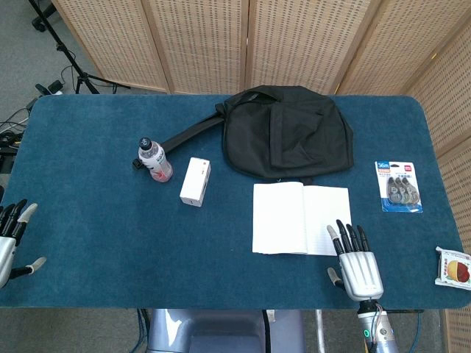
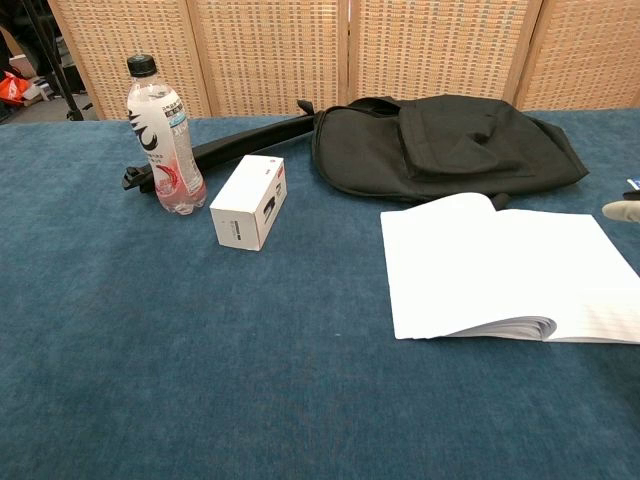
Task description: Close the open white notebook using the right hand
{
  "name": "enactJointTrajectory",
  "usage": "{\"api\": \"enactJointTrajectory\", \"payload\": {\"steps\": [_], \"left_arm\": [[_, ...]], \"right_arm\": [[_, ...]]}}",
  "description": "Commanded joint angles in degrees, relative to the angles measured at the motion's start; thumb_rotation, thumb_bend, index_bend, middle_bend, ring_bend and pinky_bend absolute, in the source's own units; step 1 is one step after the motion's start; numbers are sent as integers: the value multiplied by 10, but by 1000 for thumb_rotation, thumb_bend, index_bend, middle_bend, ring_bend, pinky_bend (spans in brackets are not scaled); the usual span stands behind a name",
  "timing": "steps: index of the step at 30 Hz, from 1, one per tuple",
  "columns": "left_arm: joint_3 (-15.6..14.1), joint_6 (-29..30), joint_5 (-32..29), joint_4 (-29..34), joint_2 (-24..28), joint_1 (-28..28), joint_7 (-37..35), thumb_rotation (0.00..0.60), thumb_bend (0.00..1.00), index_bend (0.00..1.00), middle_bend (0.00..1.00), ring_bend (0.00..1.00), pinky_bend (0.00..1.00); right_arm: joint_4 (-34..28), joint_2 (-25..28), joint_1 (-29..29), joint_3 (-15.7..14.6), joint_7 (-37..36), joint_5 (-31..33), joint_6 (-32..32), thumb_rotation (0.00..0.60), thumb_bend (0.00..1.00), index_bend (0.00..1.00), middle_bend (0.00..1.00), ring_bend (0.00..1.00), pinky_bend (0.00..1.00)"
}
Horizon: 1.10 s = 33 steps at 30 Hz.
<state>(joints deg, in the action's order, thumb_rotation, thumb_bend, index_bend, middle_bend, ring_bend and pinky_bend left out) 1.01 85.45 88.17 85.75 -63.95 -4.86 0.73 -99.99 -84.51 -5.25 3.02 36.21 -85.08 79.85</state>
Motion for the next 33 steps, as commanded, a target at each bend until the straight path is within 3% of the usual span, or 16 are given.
{"api": "enactJointTrajectory", "payload": {"steps": [1,17,33], "left_arm": [[0,-1,0,-1,0,0,0,553,66,0,0,0,0],[-1,1,4,0,0,-1,-4,554,66,0,0,0,0],[-2,6,8,-2,-2,-1,-6,552,66,0,0,0,0]], "right_arm": [[2,-8,-2,2,7,8,-2,600,311,0,0,0,0],[-2,-51,-21,1,31,18,-13,600,311,0,0,0,0],[32,-93,-42,8,15,25,-24,600,311,0,0,0,0]]}}
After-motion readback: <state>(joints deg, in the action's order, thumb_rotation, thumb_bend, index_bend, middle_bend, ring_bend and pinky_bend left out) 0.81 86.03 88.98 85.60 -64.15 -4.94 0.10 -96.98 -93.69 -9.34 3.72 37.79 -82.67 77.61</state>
